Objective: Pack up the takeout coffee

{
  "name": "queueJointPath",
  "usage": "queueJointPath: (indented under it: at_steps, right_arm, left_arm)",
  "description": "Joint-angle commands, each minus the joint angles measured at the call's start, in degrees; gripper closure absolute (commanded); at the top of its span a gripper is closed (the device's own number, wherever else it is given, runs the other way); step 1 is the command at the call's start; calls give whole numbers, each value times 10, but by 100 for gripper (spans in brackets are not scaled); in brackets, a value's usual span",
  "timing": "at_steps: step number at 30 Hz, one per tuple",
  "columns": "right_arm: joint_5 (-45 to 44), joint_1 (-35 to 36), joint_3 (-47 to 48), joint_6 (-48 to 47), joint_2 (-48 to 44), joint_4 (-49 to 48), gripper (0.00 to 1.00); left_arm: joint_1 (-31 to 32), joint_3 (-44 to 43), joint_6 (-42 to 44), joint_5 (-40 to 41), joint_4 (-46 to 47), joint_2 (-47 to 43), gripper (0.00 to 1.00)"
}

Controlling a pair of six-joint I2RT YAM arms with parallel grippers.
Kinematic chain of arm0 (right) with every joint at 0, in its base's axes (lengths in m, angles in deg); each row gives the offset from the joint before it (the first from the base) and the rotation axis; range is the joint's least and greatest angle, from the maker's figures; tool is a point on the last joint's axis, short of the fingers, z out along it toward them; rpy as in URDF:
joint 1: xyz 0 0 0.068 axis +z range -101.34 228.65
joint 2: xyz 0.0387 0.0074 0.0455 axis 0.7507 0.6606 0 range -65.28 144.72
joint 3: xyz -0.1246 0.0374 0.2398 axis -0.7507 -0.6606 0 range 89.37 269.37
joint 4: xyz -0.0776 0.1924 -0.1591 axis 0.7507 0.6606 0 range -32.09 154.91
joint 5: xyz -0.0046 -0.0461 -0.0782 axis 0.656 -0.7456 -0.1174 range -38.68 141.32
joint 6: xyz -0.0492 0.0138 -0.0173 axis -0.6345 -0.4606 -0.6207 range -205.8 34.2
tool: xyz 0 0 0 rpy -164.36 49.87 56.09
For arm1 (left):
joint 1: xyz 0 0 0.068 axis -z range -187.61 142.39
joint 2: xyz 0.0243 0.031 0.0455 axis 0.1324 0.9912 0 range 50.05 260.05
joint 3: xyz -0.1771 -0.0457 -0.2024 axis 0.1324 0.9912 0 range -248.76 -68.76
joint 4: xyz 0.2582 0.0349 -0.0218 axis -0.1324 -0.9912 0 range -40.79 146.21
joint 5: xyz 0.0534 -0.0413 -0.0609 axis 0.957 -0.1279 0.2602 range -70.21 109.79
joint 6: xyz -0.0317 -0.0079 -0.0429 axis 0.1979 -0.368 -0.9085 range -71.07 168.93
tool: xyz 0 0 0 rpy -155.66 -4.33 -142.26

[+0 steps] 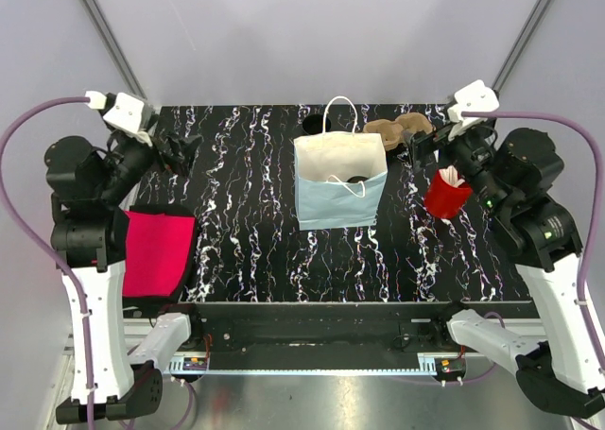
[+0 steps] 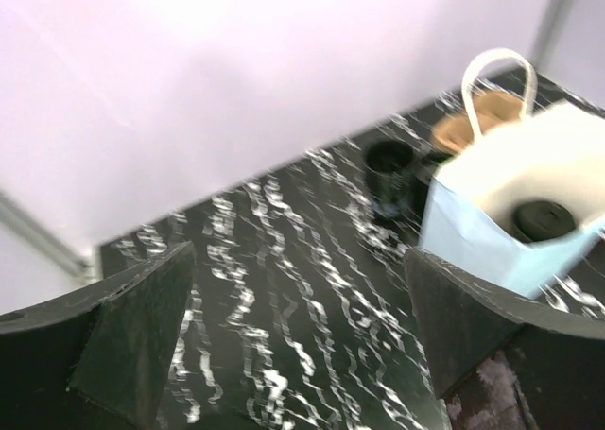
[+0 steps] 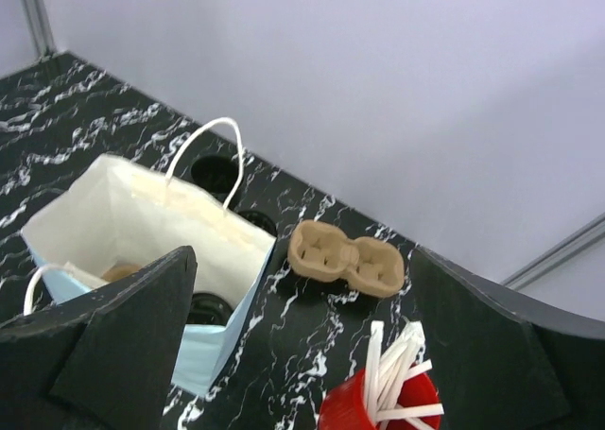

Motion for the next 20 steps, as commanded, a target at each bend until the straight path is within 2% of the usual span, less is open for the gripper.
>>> queueJointPath:
  at_steps: [1,8,20]
  right_arm:
    - [-39,3,49,14,-1,-33,0]
    - [-72,3,84,29,-4,-33,0]
    - [-56,3,73,32,-5,-34,0]
  left_arm:
    - [-3,-49,-3,95,22,-7,1]
    - [-3,-77,-11,130,13,-12,1]
    - [-3,-90,-30,136,9,-15,1]
